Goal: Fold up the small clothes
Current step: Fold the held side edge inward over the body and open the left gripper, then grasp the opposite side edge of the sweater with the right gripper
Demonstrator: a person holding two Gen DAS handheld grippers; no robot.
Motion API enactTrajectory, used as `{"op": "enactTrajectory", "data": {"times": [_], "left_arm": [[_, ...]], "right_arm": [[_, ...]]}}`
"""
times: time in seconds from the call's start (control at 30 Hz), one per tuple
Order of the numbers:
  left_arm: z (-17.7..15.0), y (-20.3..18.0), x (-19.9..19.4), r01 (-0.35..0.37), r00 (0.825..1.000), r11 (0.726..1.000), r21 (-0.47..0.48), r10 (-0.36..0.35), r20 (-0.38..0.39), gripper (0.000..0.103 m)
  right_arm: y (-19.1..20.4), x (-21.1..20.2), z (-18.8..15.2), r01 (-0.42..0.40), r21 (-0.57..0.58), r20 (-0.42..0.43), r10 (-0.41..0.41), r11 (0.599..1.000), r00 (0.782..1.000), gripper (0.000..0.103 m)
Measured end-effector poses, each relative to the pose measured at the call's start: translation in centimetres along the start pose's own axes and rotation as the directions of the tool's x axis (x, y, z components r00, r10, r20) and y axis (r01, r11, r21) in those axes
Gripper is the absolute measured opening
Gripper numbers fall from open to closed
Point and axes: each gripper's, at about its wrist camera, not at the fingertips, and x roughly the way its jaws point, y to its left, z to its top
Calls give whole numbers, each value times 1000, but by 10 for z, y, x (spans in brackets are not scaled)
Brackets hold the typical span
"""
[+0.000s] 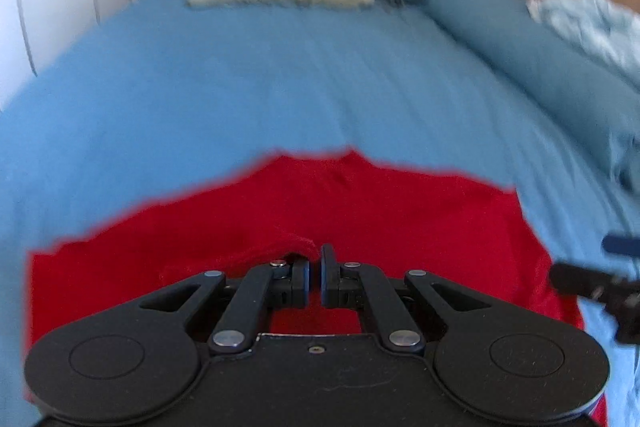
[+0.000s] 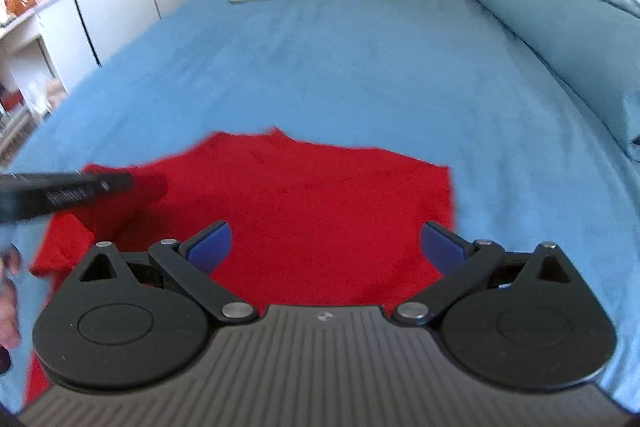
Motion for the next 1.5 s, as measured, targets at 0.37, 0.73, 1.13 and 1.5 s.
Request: {"op": "enactTrajectory", "data": {"times": [0.37,0.73,1.13,1.5], "left_arm": [[-30,10,0,44,994,999,-25,-46,-101,66],[-56,117,-62,-199,972,974,-109,182,-152,74],[-79,174,-50,-285,949,936,-205,246,-197,74],[-65,168,-40,-253,957,956,-150,225,-182,74]], "right_arm": [[-7,14,6,-101,-70,-72,96,992,993,103],[130,46,23,-385,-511,-285,271,769,919,103],[203,100,-3,-393,-716,-366,169,577,915,24],[139,53,104,-180,-553,-111,142,814,984,21]]}}
